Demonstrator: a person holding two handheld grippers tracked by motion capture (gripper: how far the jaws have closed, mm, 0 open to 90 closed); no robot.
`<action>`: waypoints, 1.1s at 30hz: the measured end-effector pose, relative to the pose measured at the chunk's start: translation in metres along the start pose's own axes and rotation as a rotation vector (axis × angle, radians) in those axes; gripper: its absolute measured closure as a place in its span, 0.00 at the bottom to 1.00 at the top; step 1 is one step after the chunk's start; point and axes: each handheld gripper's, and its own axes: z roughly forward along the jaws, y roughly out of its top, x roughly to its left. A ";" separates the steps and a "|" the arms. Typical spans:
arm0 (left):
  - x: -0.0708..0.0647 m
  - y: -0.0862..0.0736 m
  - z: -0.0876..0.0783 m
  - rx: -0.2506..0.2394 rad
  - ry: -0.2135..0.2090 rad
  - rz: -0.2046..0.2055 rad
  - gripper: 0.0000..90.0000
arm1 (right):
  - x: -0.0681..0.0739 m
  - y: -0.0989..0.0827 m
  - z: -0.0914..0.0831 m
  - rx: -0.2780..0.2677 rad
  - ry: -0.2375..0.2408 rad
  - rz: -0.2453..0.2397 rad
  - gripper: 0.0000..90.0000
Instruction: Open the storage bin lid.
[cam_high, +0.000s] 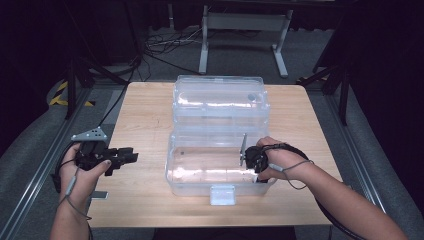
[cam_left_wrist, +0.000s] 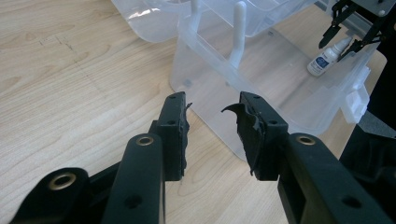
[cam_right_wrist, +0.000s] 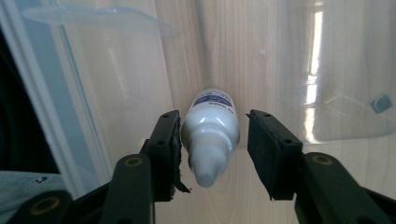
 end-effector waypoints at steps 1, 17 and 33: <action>0.000 0.000 0.000 -0.002 -0.001 0.002 0.70 | 0.001 0.000 -0.002 -0.002 -0.002 0.001 0.60; -0.001 0.009 0.010 0.004 -0.019 0.015 0.69 | 0.014 -0.014 -0.044 -0.130 -0.055 0.031 0.56; -0.002 0.013 0.017 0.019 -0.032 0.029 0.70 | 0.038 -0.003 -0.044 -0.179 -0.001 -0.018 0.60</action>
